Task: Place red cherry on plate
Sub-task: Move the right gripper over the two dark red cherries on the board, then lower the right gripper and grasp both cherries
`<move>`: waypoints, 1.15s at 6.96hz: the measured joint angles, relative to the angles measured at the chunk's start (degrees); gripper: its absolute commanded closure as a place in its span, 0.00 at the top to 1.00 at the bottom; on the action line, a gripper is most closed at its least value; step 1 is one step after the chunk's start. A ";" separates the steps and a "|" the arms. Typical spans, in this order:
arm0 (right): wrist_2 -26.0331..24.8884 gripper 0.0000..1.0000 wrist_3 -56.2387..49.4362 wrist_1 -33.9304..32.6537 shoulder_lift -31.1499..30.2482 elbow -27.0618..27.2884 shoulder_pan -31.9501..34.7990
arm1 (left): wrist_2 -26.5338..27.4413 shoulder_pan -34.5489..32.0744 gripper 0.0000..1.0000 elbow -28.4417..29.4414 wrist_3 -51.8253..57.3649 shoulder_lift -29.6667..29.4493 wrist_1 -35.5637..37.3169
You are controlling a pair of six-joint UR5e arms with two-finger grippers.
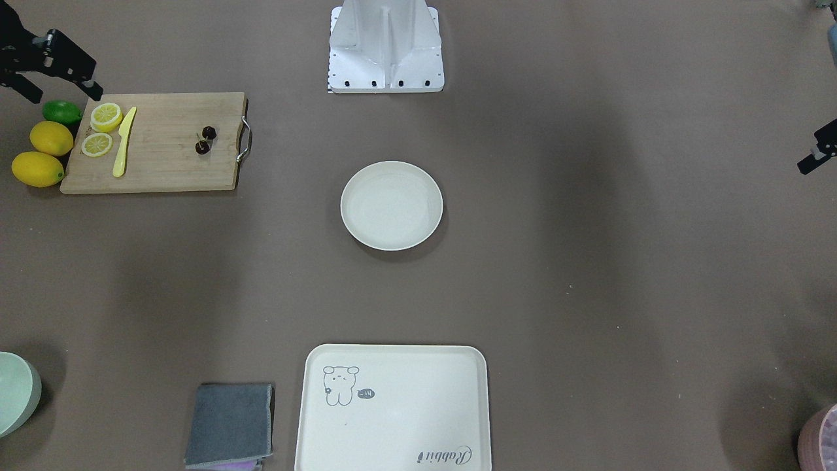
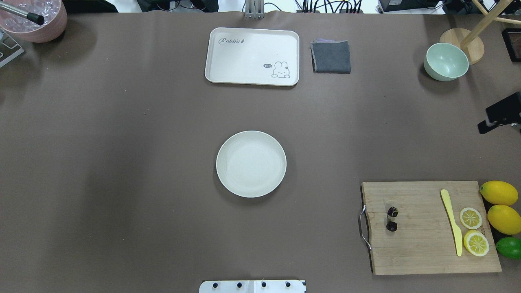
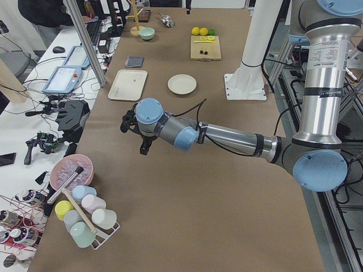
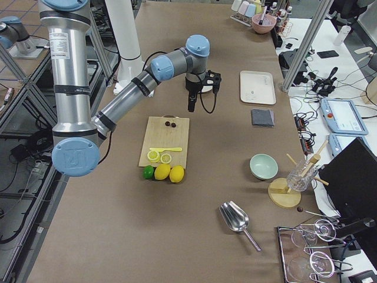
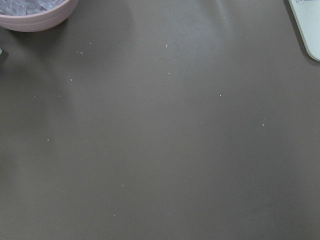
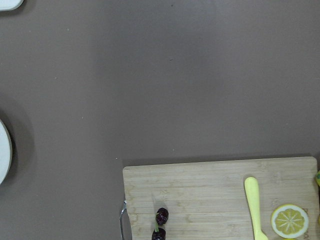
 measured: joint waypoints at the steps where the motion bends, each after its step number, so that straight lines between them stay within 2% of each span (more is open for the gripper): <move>1: -1.60 1.00 3.29 2.20 0.04 0.14 -3.69 | 0.09 0.01 0.98 -0.01 -0.05 -0.10 -0.01; 2: -3.54 0.97 5.19 3.62 -0.06 0.22 -7.34 | 0.16 0.05 0.98 -0.02 -0.08 -0.23 -0.02; 3: -7.62 0.92 8.10 4.52 -0.12 0.18 -12.09 | 0.21 0.08 0.98 0.00 -0.11 -0.36 -0.02; 4: -12.49 0.92 11.26 5.01 -0.13 -0.36 -16.91 | 0.24 0.09 0.98 0.04 -0.14 -0.47 -0.02; 6: -18.41 0.94 13.51 5.75 -0.52 -3.01 -23.41 | 0.25 0.11 0.98 0.04 -0.17 -0.48 -0.02; 7: -20.07 0.94 14.52 8.37 -1.44 -5.05 -25.36 | 0.25 0.10 0.98 -0.04 -0.18 -0.44 -0.02; 8: -21.33 0.93 16.83 14.77 -3.27 -7.99 -27.00 | 0.25 0.06 0.98 -0.09 -0.18 -0.40 -0.02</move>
